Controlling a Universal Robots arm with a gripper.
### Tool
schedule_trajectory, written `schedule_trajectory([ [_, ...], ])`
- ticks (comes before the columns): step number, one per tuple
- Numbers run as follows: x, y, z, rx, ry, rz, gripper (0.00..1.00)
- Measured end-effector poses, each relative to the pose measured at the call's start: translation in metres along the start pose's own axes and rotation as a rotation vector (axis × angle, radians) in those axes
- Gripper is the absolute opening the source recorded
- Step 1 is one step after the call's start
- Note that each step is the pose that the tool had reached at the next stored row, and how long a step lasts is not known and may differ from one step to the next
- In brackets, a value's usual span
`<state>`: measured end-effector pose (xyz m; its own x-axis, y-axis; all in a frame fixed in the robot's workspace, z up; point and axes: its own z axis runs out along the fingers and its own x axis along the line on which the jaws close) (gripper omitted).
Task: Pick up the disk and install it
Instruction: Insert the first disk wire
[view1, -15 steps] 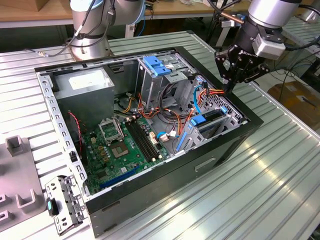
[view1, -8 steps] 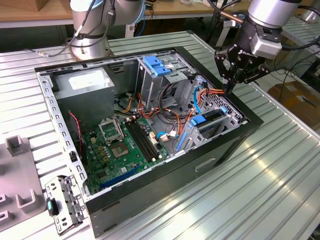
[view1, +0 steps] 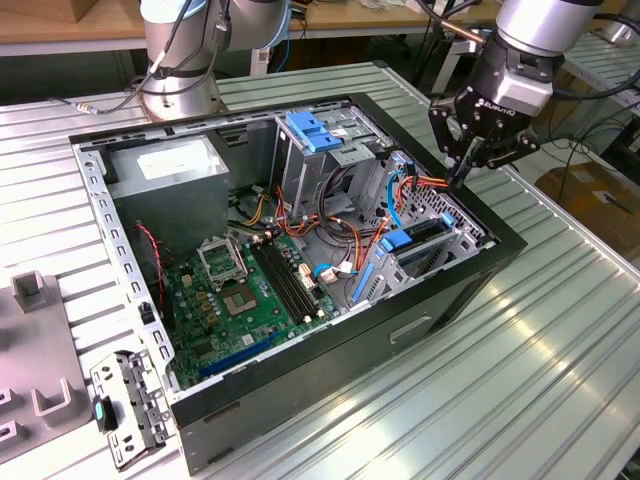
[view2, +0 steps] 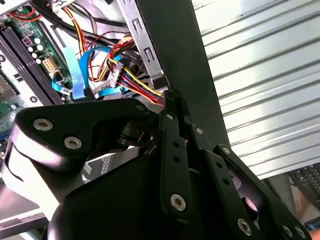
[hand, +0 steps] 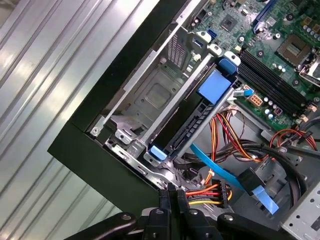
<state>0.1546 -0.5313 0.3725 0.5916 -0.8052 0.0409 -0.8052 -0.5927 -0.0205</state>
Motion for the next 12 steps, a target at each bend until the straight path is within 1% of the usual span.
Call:
schedule_trajectory([
  [2,0.0000,0.0000,-0.0001,-0.0010,0.0006,0.022,0.16],
  [4,0.0000,0.0000,0.0000,-0.0026,0.0013,0.062,0.16],
  [7,-0.0016,0.0021,-0.0001,-0.0030,0.0015,0.072,0.16],
  [10,-0.0023,0.0031,-0.0002,-0.0042,0.0021,0.102,0.16],
  [12,-0.0023,0.0032,-0.0002,-0.0043,0.0022,0.104,0.16],
])
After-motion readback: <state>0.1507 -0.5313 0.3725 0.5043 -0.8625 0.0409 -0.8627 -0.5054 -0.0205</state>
